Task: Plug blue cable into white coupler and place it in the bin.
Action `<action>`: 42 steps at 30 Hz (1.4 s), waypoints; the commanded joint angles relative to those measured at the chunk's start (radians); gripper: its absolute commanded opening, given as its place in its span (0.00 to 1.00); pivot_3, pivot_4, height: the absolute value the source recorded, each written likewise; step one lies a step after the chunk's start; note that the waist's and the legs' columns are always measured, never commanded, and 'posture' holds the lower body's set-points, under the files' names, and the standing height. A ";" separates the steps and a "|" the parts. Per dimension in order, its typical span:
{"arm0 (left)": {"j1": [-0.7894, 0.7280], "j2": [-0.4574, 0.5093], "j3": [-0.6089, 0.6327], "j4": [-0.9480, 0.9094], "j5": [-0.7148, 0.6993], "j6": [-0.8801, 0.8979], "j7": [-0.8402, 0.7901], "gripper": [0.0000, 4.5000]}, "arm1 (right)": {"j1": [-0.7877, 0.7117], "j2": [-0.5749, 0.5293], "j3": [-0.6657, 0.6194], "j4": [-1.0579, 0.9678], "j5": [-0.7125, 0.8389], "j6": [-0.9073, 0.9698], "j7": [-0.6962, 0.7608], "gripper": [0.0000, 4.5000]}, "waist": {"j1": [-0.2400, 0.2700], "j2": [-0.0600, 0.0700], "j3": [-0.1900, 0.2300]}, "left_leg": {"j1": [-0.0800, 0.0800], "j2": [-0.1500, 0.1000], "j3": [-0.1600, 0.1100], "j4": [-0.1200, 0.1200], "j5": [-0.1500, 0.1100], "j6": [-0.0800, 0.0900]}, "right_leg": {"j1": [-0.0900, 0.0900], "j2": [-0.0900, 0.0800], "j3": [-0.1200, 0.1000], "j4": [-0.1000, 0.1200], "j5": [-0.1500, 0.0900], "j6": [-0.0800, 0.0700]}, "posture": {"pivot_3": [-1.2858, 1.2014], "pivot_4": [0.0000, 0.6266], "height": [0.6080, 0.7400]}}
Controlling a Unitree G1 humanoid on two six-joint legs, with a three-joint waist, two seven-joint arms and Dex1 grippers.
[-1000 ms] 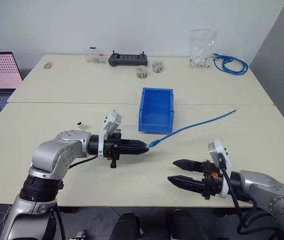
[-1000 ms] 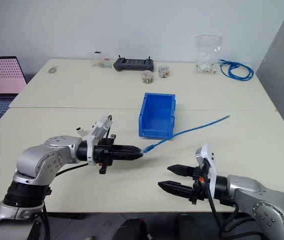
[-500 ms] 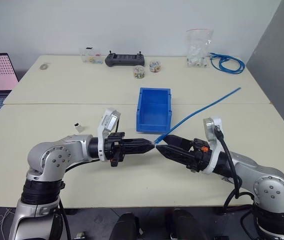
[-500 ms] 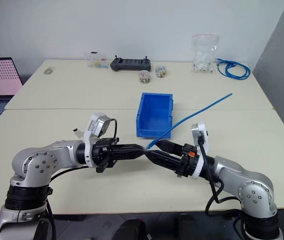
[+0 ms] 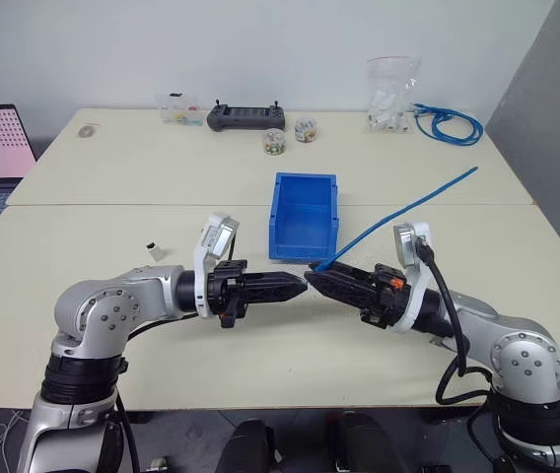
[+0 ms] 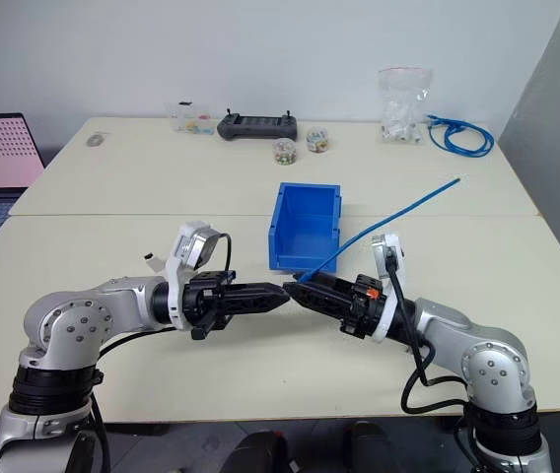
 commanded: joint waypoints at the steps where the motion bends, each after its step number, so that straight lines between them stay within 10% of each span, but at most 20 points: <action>1: 0.004 0.014 0.008 -0.024 -0.009 -0.009 0.001 0.05 | -0.013 -0.002 0.002 -0.025 0.060 -0.010 0.013 0.19 | 0.000 0.000 0.000 | 0.000 0.000 0.000 0.000 0.000 0.000 | 0.000 0.000 0.000 0.000 0.000 0.000 | 0.52 0.24 1.00; 4: 0.007 0.015 0.007 -0.025 -0.009 -0.013 0.003 0.05 | -0.013 -0.003 0.007 -0.025 0.065 -0.009 0.014 0.04 | 0.000 0.000 0.000 | 0.000 0.000 0.000 0.000 0.000 0.000 | 0.000 0.000 0.000 0.000 0.000 0.000 | 0.52 0.24 1.00; 12: 0.012 0.003 0.004 -0.031 0.012 -0.047 0.026 0.05 | -0.013 0.003 0.021 -0.029 0.074 -0.013 0.009 0.03 | 0.000 0.000 0.000 | 0.000 0.000 0.000 0.000 0.000 0.000 | 0.000 0.000 0.000 0.000 0.000 0.000 | 0.52 0.24 1.00; 27: 0.094 0.103 0.105 -0.097 -0.063 -0.004 0.061 0.72 | -0.039 -0.034 0.018 0.033 -0.086 -0.092 0.051 0.03 | -0.002 0.000 0.000 | 0.000 0.000 0.000 -0.001 0.000 0.000 | -0.001 0.000 0.000 0.000 0.000 0.000 | 0.52 0.24 1.00; 34: 0.293 0.062 0.163 -0.193 0.137 -0.180 0.282 1.00 | -0.057 -0.044 0.024 0.099 -0.194 -0.151 0.091 0.03 | -0.001 0.001 0.000 | 0.000 0.000 0.001 -0.002 0.000 0.000 | -0.001 0.000 0.002 -0.001 0.000 0.000 | 0.52 0.24 1.00; 42: 0.426 -0.148 0.163 -0.195 0.527 -0.451 0.720 1.00 | -0.062 -0.038 0.045 0.129 -0.254 -0.164 0.143 0.03 | 0.005 0.000 0.000 | -0.001 0.000 0.001 -0.001 0.000 0.000 | -0.002 -0.001 0.002 -0.001 0.003 -0.004 | 0.52 0.24 1.00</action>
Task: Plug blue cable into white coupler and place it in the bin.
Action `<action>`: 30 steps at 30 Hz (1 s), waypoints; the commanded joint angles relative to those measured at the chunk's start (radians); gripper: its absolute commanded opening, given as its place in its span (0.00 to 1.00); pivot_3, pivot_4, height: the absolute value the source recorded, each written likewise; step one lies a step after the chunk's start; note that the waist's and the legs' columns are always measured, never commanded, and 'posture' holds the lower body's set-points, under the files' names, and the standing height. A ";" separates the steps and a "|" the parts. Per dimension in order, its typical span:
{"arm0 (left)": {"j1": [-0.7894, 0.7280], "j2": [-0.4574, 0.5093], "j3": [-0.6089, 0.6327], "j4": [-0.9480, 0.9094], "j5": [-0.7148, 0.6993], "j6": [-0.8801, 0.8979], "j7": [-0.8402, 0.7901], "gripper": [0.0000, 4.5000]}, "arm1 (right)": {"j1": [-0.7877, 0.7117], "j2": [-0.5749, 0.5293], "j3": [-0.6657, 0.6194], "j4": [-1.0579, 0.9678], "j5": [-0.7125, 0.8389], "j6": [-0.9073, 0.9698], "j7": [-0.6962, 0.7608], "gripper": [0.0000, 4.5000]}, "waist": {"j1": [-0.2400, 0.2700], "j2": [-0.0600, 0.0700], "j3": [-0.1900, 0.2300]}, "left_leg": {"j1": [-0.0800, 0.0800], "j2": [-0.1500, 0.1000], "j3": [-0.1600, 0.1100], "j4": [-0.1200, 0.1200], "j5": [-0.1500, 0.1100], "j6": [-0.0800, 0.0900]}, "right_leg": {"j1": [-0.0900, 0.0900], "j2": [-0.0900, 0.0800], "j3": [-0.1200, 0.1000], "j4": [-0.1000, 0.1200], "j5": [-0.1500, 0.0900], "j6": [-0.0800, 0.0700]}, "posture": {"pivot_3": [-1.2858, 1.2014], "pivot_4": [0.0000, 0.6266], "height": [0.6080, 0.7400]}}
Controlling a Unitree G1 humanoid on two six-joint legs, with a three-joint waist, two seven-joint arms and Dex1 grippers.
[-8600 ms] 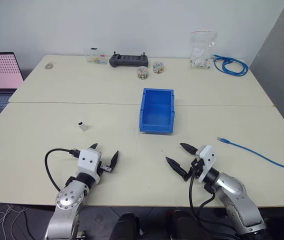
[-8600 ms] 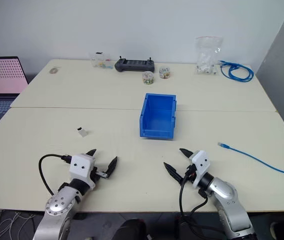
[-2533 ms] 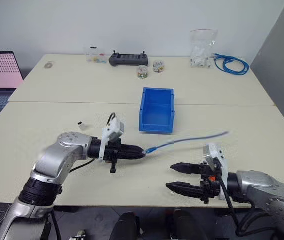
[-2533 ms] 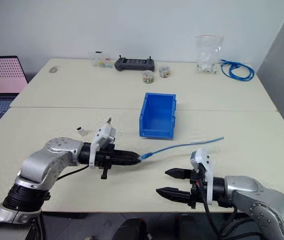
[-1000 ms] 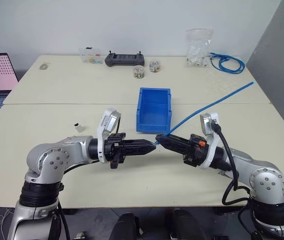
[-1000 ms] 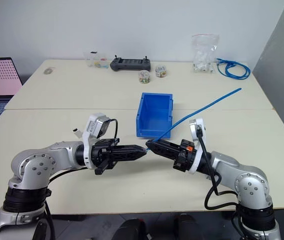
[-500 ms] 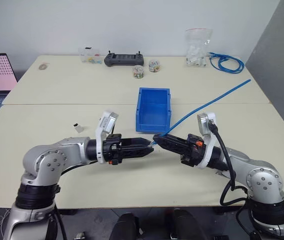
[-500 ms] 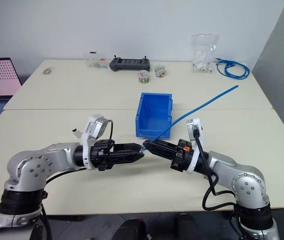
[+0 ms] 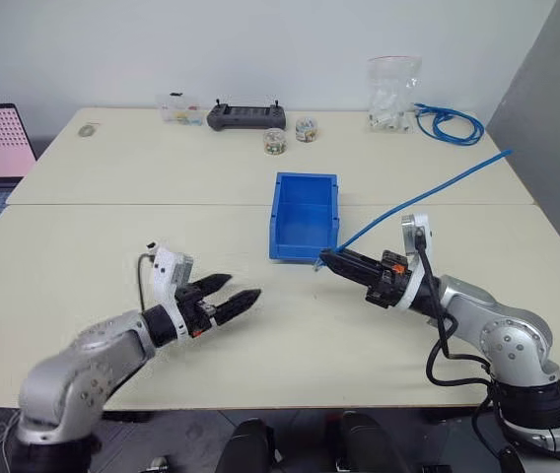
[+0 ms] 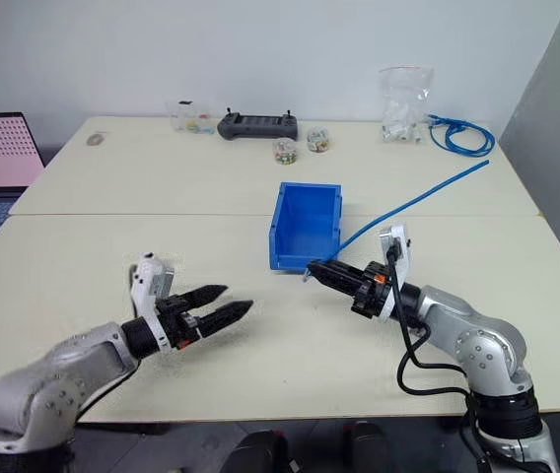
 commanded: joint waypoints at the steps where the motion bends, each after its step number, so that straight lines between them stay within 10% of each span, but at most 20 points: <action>1: -0.001 -0.067 0.009 0.013 0.217 -0.146 0.225 1.00 | -0.019 0.007 0.005 -0.007 -0.018 -0.020 0.033 0.03 | 0.002 0.000 0.000 | 0.000 0.000 0.000 0.000 0.000 0.000 | 0.000 0.000 -0.001 0.000 0.000 0.000 | 0.52 0.24 1.00; 13: -0.210 -0.216 0.020 0.309 0.523 -0.278 0.584 1.00 | -0.047 0.007 -0.006 0.004 -0.045 -0.008 0.052 0.03 | 0.019 -0.001 0.000 | -0.001 -0.001 0.000 0.001 0.000 0.000 | 0.000 0.000 -0.002 0.000 0.001 0.000 | 0.52 0.24 1.00; 30: -0.377 -0.243 0.045 0.563 0.550 -0.322 0.616 0.90 | -0.055 -0.003 -0.009 -0.006 -0.042 0.003 0.049 0.03 | 0.019 -0.002 0.000 | -0.001 -0.001 0.000 0.001 0.000 0.000 | 0.000 0.000 -0.002 0.001 0.001 0.001 | 0.52 0.24 1.00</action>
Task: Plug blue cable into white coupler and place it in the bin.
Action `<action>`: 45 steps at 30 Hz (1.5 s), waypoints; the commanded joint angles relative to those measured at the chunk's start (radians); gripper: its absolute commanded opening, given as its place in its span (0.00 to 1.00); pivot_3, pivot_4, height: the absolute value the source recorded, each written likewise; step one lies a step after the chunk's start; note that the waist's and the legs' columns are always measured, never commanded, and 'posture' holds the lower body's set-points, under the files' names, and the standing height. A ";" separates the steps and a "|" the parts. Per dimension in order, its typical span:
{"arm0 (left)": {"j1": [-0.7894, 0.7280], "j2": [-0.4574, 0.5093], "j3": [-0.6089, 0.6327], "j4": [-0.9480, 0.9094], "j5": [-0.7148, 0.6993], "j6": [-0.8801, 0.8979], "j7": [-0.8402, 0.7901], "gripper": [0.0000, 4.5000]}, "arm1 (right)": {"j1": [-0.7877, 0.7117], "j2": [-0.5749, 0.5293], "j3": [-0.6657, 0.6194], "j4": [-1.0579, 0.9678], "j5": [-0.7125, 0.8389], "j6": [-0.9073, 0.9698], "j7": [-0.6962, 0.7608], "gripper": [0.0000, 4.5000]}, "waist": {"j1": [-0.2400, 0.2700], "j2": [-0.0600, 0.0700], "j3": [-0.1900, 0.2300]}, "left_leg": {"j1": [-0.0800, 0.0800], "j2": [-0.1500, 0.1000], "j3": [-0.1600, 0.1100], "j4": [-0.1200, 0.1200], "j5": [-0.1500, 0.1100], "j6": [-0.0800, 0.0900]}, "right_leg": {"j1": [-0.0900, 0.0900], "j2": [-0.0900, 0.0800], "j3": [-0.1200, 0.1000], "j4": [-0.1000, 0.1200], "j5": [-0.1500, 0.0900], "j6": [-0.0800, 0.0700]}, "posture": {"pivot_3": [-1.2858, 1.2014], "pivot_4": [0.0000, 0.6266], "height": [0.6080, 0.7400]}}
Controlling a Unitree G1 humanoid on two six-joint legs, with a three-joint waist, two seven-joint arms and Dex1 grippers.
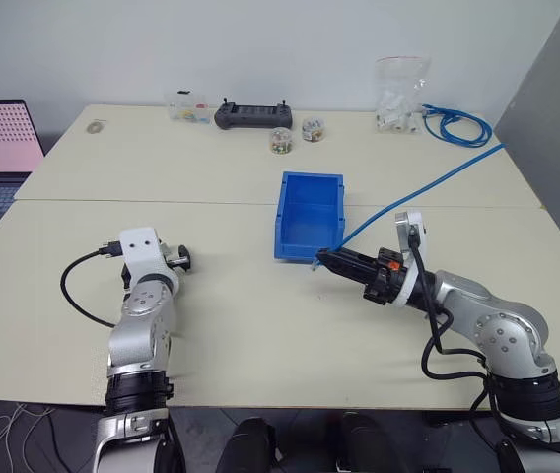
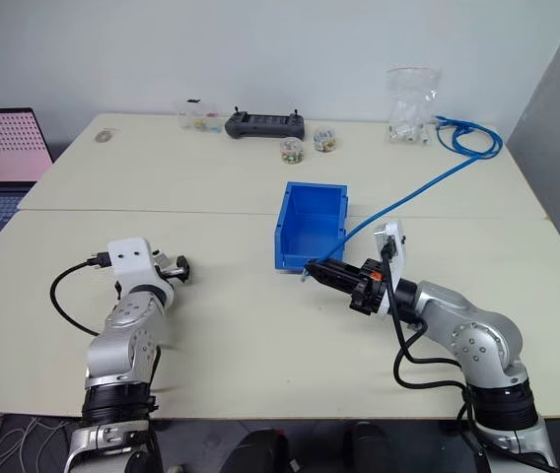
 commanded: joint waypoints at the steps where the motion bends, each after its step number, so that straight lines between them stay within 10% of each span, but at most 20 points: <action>1: -0.017 0.002 0.007 0.001 0.011 -0.028 -0.010 0.84 | -0.016 -0.004 -0.021 -0.031 0.005 -0.004 0.008 0.03 | 0.000 0.000 0.000 | 0.000 0.000 0.000 0.000 0.000 0.000 | 0.000 0.000 0.000 0.000 0.000 0.000 | 0.52 0.24 1.00; 15: -0.026 0.017 0.011 0.045 0.030 -0.037 -0.015 0.20 | -0.012 0.002 -0.019 -0.036 0.005 -0.005 0.000 0.03 | -0.001 0.000 0.000 | 0.000 0.000 0.000 0.000 0.000 0.000 | 0.000 0.000 0.000 0.000 0.000 0.000 | 0.52 0.24 1.00; 29: 0.195 0.250 -0.272 -0.318 -0.163 -0.028 -0.774 0.20 | 0.104 -0.055 -0.030 -0.147 -0.013 -0.008 -0.018 0.03 | 0.004 0.000 0.000 | -0.001 0.000 0.000 -0.001 0.000 0.000 | 0.000 -0.001 0.000 -0.001 0.000 0.000 | 0.52 0.24 1.00; 45: -0.044 0.375 -0.633 -0.188 -0.058 -0.215 -1.347 0.20 | 0.220 -0.101 0.052 -0.253 -0.179 -0.105 0.009 0.03 | -0.005 0.001 0.000 | 0.000 0.001 0.001 -0.001 0.000 0.000 | -0.001 0.002 0.001 -0.001 -0.003 0.005 | 0.52 0.24 1.00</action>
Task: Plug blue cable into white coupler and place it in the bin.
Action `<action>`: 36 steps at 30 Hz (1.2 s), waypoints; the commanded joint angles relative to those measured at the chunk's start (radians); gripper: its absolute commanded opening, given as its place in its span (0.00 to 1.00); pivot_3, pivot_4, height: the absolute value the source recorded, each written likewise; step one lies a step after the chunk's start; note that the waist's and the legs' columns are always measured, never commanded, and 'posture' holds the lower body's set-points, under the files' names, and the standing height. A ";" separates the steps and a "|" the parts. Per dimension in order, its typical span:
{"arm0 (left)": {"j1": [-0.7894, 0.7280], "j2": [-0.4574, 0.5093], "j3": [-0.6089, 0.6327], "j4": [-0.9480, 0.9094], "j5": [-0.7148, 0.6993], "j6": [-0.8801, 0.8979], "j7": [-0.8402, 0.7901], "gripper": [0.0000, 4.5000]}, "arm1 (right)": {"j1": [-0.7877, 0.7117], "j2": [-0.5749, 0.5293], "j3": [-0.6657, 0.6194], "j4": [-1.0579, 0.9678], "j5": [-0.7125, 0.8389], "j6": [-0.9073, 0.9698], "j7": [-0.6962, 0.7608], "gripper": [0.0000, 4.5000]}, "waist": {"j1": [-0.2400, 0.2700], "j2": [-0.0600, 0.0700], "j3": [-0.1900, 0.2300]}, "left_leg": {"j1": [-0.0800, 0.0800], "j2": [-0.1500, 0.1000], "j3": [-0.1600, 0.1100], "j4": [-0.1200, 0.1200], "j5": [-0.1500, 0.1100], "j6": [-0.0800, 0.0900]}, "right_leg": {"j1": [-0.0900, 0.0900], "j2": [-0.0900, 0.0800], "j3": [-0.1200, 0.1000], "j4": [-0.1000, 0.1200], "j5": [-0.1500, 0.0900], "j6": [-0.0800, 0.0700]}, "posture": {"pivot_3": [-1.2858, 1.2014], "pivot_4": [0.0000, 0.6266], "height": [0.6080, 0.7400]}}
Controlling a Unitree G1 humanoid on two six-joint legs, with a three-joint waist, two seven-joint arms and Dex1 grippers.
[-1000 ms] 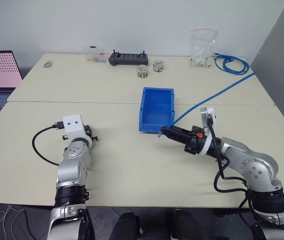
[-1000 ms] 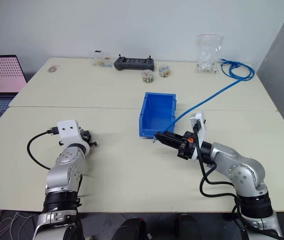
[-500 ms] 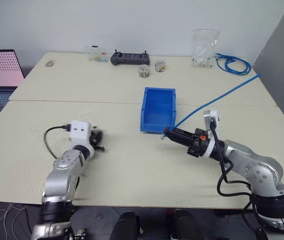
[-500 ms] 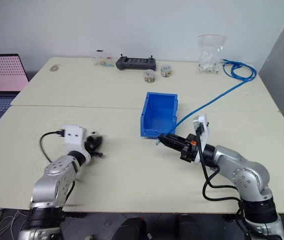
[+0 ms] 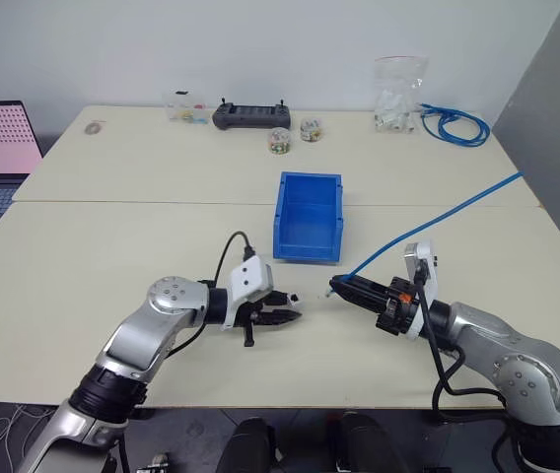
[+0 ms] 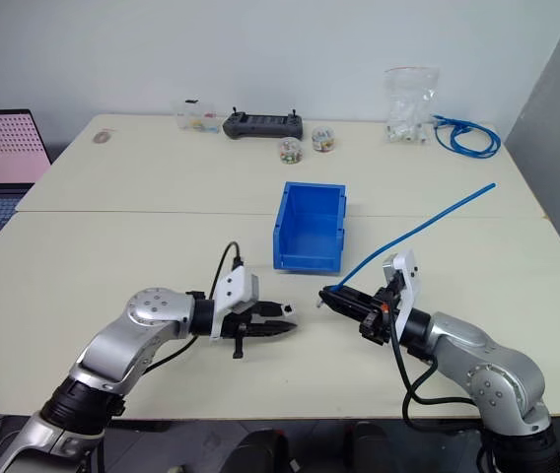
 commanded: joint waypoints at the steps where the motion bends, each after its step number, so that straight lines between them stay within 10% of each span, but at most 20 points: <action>1: -0.035 0.002 -0.058 0.035 0.060 -0.080 -0.067 0.20 | -0.010 -0.033 0.051 -0.044 -0.085 -0.074 0.065 0.03 | 0.000 0.000 0.000 | 0.000 0.000 0.000 0.000 0.000 0.000 | 0.000 0.000 0.000 0.000 0.000 0.000 | 0.52 0.24 1.00; 36: -0.038 -0.046 -0.068 0.143 0.153 -0.193 -0.095 0.20 | -0.203 0.010 0.305 0.386 -0.480 -0.438 0.492 0.03 | 0.001 0.000 0.000 | 0.001 0.000 -0.001 0.001 0.000 0.000 | 0.002 0.000 -0.001 0.001 0.001 -0.002 | 0.52 0.24 1.00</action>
